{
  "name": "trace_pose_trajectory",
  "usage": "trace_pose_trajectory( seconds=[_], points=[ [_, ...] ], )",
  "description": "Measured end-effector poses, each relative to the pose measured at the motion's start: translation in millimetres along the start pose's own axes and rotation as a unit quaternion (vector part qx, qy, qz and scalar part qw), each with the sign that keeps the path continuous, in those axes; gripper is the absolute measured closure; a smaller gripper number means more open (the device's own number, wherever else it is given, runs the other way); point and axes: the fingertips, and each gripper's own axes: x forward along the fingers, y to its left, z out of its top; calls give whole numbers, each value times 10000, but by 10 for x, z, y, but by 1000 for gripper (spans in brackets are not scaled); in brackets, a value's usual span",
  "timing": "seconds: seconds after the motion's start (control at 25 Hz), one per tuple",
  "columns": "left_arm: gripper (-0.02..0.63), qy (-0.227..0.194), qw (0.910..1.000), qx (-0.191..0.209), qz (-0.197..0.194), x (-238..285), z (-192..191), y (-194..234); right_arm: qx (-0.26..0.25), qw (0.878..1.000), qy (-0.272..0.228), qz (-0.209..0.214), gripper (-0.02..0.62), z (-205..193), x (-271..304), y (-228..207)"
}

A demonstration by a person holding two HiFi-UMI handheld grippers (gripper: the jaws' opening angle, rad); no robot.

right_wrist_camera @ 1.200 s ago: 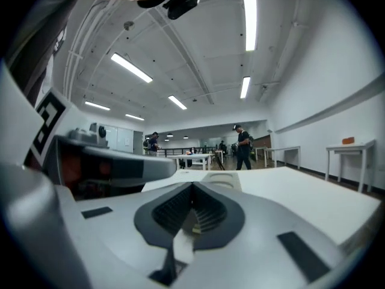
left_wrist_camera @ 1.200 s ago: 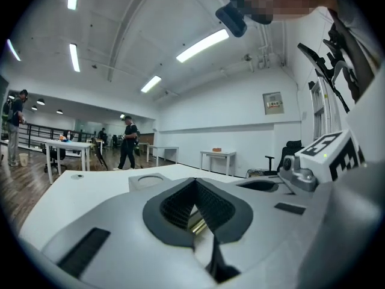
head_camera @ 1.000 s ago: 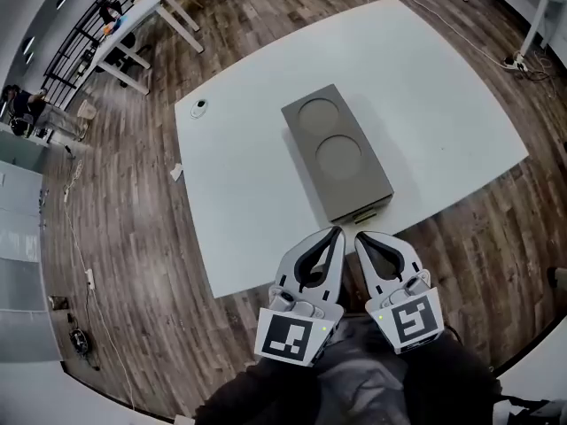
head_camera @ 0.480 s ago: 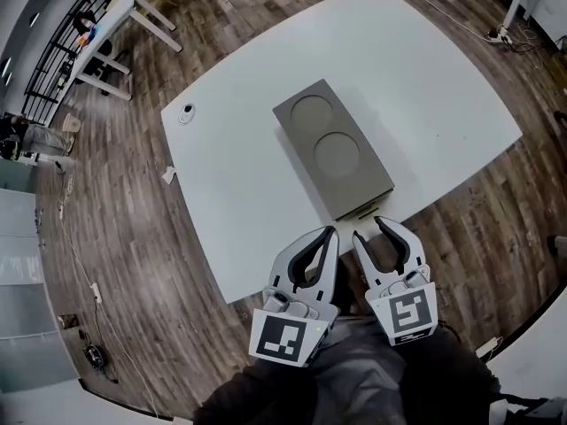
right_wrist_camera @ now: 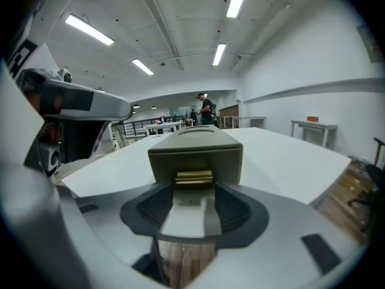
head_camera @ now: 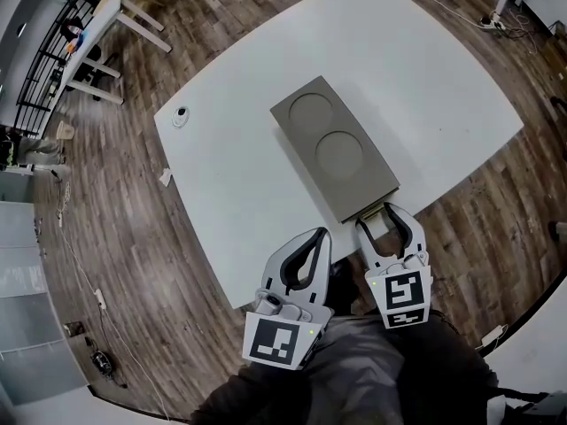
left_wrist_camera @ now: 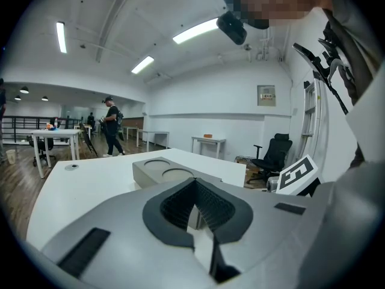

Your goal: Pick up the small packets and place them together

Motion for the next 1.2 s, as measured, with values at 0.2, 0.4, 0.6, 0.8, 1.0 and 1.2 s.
trace_pose_trajectory(
  seconds=[0.2, 0.4, 0.6, 0.8, 1.0, 1.2],
  points=[
    [603, -97, 9999, 17, -23, -25, -31, 108, -56, 9999, 76, -73, 390, -13, 84, 38],
    [603, -59, 10000, 21, -54, -31, -52, 105, -182, 9992, 73, -352, 594, -36, 77, -34],
    [603, -15, 10000, 41, -47, -92, -39, 6, 10, 9999, 100, -66, 521, -60, 18, 51],
    [603, 1, 9999, -12, -132, -127, -20, -34, 118, 9999, 87, -22, 384, -30, 12, 41],
    [603, 33, 10000, -31, -32, -101, -55, 41, -50, 10000, 53, -12, 360, 37, 71, 43],
    [603, -71, 9999, -71, -36, -85, 9, 76, -144, 9998, 145, -38, 399, 52, 60, 35]
  ],
)
